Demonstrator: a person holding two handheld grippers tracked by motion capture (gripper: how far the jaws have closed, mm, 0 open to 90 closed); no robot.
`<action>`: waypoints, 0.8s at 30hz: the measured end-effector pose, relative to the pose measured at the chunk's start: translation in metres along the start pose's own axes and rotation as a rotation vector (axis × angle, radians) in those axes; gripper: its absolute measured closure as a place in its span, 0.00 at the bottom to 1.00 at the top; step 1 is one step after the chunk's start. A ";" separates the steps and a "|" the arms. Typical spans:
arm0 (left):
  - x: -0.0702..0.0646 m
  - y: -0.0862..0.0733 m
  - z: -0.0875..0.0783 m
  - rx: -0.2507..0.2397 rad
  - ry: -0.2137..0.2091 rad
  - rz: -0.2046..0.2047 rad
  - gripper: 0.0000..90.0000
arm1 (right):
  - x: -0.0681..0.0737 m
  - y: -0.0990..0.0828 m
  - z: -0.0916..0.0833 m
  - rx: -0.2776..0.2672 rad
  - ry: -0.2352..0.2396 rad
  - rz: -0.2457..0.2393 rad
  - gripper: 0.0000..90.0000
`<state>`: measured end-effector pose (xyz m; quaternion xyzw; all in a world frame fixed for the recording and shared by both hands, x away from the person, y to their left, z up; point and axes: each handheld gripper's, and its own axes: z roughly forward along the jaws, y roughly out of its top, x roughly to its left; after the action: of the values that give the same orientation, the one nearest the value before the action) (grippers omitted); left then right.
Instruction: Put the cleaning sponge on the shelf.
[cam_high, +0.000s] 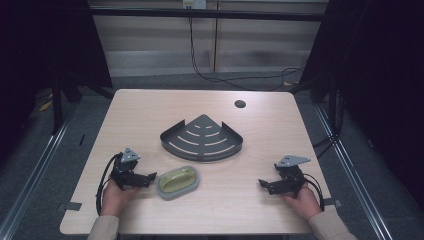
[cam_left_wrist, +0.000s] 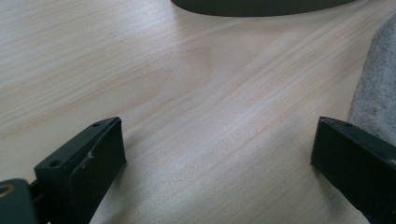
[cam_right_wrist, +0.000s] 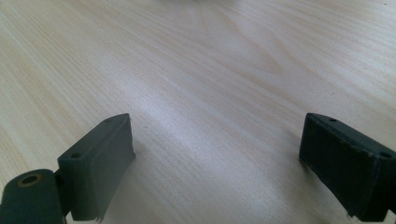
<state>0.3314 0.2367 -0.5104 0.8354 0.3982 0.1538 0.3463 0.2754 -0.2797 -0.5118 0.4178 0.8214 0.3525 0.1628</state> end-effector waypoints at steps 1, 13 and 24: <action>0.000 0.000 0.000 0.000 0.001 0.000 0.03 | 0.000 0.000 0.000 0.000 0.000 0.000 0.11; 0.003 0.019 -0.012 0.185 -0.007 -0.030 0.24 | 0.000 0.000 0.000 0.003 -0.001 0.001 0.10; -0.017 0.066 -0.033 0.386 -0.162 0.136 0.32 | 0.000 0.000 0.000 0.001 0.001 0.001 0.10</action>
<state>0.3404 0.2095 -0.4402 0.9207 0.3341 0.0301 0.1995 0.2754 -0.2797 -0.5117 0.4184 0.8214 0.3522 0.1620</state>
